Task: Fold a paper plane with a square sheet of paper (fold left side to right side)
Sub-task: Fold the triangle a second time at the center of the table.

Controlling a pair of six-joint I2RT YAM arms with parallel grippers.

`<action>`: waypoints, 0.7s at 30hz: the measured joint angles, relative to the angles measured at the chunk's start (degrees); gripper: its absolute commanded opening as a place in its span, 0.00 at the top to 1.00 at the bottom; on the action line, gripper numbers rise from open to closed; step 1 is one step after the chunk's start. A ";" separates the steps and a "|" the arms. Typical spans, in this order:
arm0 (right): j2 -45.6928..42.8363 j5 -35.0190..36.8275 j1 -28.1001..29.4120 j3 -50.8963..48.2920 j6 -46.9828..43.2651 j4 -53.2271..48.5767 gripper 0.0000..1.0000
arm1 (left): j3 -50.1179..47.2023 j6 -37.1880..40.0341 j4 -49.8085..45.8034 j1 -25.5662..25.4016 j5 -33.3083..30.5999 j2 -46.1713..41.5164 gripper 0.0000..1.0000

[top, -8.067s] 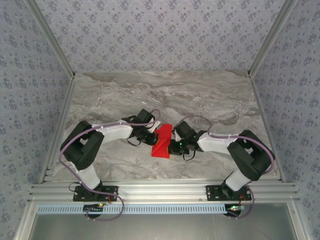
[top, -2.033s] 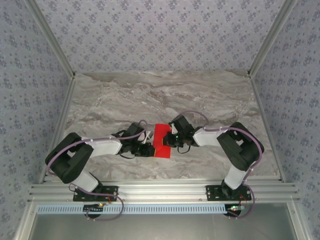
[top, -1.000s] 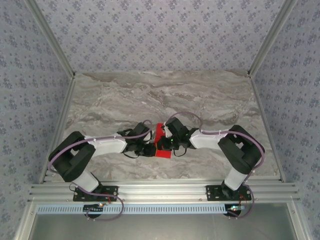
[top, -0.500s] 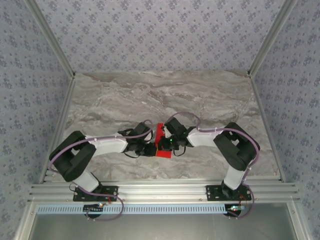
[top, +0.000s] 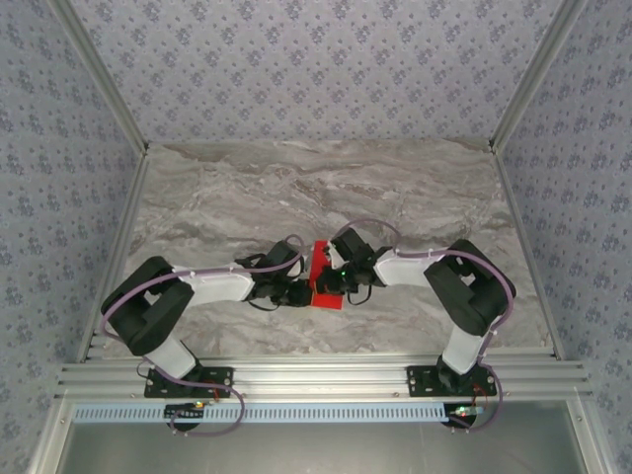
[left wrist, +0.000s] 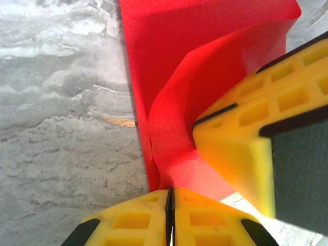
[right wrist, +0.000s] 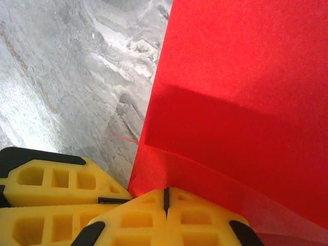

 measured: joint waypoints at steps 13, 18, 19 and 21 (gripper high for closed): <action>-0.87 -2.14 -7.91 -0.11 -5.40 -4.09 1.00 | 0.00 -0.02 1.68 0.00 0.02 0.57 0.90; -1.14 -3.06 -11.56 -0.11 -7.50 -5.73 1.00 | 0.00 -0.02 1.99 0.00 0.00 0.63 0.90; -1.16 -3.23 -12.26 -0.11 -7.96 -6.03 1.00 | 0.00 -0.02 2.01 0.00 0.00 0.63 0.90; -1.18 -3.67 -13.53 -0.11 -8.68 -6.49 1.00 | 0.00 -0.04 2.14 -0.02 0.00 0.66 0.91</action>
